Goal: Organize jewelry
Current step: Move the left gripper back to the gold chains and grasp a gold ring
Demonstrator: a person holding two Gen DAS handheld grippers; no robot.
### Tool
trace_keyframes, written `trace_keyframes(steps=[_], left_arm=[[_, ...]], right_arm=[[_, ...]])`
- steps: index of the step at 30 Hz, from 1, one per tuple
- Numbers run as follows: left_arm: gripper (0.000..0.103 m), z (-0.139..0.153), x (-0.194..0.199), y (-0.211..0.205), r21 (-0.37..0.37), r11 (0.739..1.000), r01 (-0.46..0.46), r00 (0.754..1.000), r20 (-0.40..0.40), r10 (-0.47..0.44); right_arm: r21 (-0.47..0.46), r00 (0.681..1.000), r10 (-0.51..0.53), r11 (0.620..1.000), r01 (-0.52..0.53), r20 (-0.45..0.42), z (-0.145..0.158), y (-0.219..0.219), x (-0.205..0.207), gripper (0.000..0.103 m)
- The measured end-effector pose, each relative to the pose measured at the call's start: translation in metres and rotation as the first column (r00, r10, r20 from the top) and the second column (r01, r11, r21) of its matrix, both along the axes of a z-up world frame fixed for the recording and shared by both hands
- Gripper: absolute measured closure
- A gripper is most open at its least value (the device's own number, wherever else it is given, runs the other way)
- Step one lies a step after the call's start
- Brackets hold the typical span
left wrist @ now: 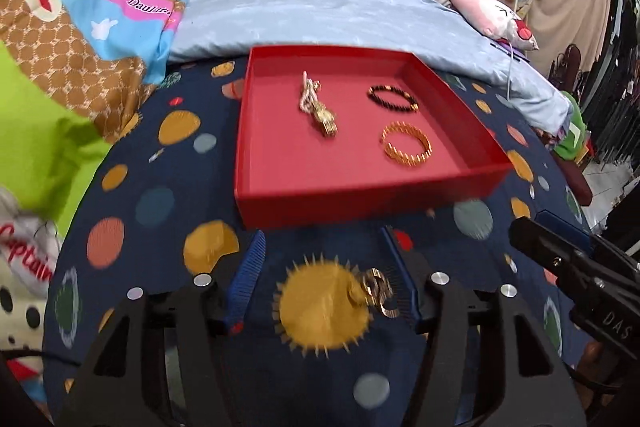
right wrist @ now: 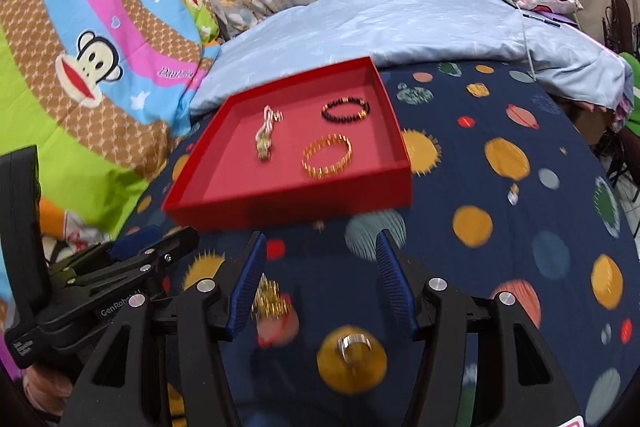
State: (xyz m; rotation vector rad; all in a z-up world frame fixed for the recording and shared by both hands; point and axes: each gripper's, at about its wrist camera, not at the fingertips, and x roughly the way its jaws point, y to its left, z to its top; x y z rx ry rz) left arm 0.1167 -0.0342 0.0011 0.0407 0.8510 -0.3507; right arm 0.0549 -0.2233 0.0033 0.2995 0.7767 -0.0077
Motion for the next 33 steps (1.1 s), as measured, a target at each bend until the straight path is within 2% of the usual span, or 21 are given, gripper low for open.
trace_keyframes(steps=[6, 12, 14, 16, 27, 29, 33], left_arm=[[0.047, -0.012, -0.023, -0.01, 0.021, 1.0, 0.021, 0.999, -0.029, -0.02], [0.061, -0.032, -0.023, -0.021, 0.027, 0.999, 0.017, 0.998, -0.065, -0.015], [0.074, -0.037, -0.021, -0.022, 0.02, 1.0, 0.016, 0.996, -0.09, -0.014], [0.078, -0.041, -0.02, -0.022, 0.008, 1.0, 0.015, 0.994, -0.106, -0.014], [0.079, -0.042, -0.015, -0.019, -0.039, 0.999, 0.004, 0.994, -0.111, -0.009], [0.09, -0.042, -0.014, -0.021, -0.041, 0.999, 0.014, 0.993, -0.112, -0.019], [0.09, -0.042, -0.017, -0.025, -0.039, 0.999, 0.028, 0.993, -0.11, -0.033]], right_arm=[[-0.005, 1.0, 0.015, 1.0, -0.015, -0.015, -0.003, 0.002, -0.021, 0.047], [0.007, 1.0, 0.017, 1.0, -0.017, -0.022, -0.005, 0.001, -0.026, 0.047], [0.006, 1.0, 0.017, 1.0, -0.017, -0.021, -0.005, 0.001, -0.027, 0.047], [0.006, 1.0, 0.02, 1.0, -0.02, -0.021, -0.004, 0.002, -0.027, 0.047], [0.01, 0.999, 0.035, 0.999, -0.034, -0.037, -0.011, 0.006, -0.024, 0.047], [0.008, 0.999, 0.037, 0.999, -0.037, -0.038, -0.011, 0.006, -0.023, 0.047], [0.01, 0.998, 0.038, 0.999, -0.038, -0.042, -0.011, 0.006, -0.022, 0.047]])
